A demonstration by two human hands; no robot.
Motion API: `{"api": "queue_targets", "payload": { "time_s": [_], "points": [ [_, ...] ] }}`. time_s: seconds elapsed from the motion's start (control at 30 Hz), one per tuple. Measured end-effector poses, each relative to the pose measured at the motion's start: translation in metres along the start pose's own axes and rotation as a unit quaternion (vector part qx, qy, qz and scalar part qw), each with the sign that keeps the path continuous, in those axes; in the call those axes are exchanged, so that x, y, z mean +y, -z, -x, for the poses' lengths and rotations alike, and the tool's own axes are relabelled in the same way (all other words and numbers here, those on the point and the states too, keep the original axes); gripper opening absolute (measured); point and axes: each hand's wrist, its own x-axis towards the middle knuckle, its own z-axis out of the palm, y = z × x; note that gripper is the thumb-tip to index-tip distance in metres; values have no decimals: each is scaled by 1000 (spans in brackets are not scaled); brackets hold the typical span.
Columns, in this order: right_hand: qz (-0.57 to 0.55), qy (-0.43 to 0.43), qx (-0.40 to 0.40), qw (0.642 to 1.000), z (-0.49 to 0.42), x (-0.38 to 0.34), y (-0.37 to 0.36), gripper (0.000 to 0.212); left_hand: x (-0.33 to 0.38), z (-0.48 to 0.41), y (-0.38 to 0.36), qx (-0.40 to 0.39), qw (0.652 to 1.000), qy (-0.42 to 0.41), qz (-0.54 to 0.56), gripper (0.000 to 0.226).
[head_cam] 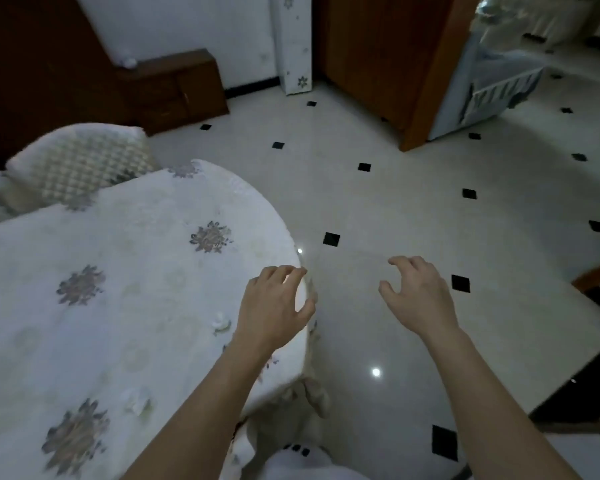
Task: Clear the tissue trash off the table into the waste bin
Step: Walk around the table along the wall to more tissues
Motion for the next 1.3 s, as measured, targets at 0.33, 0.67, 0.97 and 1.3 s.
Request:
{"api": "queue_targets", "payload": {
  "time_s": [0.33,0.67,0.97,1.3],
  "points": [
    [22,218,-90,971,-79,-97,-54,42,-75,2,-1,39,982,183,5,57],
    [49,377,-193,905,-106,-191,-119,47,-130,58,-19,71,921,381,41,51],
    [54,483,-310,817,-90,-231,-183,48,-141,160,-29,130,798,587,39,37],
    [136,512,-387,755,-75,-239,-239,62,-169,195,-52,131,657,731,131,59]
  ]
}}
